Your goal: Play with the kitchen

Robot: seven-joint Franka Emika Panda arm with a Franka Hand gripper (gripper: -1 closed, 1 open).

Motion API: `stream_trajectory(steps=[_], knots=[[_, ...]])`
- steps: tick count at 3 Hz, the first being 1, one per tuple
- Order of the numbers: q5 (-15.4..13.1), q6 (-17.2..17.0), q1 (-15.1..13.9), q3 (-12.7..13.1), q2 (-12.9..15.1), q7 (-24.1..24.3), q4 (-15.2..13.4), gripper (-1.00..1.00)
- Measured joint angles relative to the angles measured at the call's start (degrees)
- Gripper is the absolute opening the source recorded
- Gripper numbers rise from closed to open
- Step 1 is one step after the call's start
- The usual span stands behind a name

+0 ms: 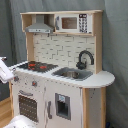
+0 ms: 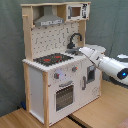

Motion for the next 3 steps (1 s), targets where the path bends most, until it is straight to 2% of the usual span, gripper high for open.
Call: stream_trajectory(steps=[1,2,3], knots=[[-0.2,-5.4,-1.0,-0.8,-0.1,-2.1,2.5,1.00],[-0.3,-11.4,-1.2,-2.9,-0.1,-3.1,4.2,1.00],[0.1,-16.6,-1.2,-5.1,0.1,-2.0,4.7,1.00]])
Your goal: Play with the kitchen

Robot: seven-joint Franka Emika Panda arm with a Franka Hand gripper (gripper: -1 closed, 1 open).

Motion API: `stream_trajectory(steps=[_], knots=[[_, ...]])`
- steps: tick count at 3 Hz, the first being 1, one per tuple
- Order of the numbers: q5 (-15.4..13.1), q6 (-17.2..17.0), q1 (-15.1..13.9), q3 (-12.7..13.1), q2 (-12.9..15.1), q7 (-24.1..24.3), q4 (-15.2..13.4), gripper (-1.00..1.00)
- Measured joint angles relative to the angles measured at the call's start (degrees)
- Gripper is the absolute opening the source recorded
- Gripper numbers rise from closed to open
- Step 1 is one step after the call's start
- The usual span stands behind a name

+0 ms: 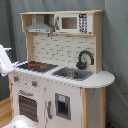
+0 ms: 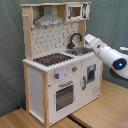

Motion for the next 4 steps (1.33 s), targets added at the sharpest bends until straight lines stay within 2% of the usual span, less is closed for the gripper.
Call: stream_trajectory(steps=[1,2,4], knots=[[0.7,-5.0,-1.0,-2.8,0.8,0.3,3.3,1.00],[2.5,-7.4,-4.1,-4.7,2.8,0.4,7.5,1.00],[8.8,-7.5,-13.1,-3.5,7.8,1.5,12.9,1.00]])
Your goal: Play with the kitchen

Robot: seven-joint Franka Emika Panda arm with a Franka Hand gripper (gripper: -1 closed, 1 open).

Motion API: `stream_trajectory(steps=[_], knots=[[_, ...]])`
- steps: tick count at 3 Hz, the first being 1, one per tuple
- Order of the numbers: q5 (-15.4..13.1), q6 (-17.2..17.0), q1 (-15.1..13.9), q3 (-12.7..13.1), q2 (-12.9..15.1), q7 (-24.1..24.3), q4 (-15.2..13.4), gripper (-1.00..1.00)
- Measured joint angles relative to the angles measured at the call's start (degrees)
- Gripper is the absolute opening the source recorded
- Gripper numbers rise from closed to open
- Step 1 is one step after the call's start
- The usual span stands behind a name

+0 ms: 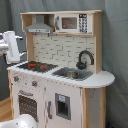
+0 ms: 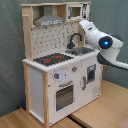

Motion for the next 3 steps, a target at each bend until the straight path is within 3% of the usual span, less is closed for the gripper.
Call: stream_trajectory(steps=[1,3], knots=[[4.7,-0.5,-3.6,0.9,2.0,0.0,2.2,1.00],[14.6,-7.2,-5.1,0.8,4.5,0.0,6.1,1.00]])
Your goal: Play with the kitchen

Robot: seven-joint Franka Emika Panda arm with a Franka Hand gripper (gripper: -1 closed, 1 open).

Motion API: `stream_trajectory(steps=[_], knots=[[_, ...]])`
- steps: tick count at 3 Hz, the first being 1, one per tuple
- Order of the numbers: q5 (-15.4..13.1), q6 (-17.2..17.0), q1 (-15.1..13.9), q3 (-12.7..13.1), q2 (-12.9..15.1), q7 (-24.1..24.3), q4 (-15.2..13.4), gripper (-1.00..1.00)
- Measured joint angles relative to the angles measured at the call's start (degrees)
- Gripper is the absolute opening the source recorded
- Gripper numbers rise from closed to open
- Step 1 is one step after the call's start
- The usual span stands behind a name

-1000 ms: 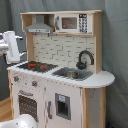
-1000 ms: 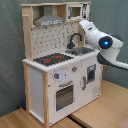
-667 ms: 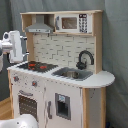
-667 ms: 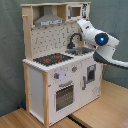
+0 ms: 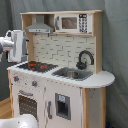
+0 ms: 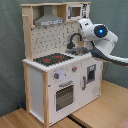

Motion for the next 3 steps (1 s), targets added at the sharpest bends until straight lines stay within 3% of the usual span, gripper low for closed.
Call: stream_trajectory(steps=[1,3], knots=[[4.8,-2.4,-1.4,0.1,2.8,0.0,1.2,1.00],[10.2,-8.5,-4.3,1.3,9.5,0.0,4.5,1.00]])
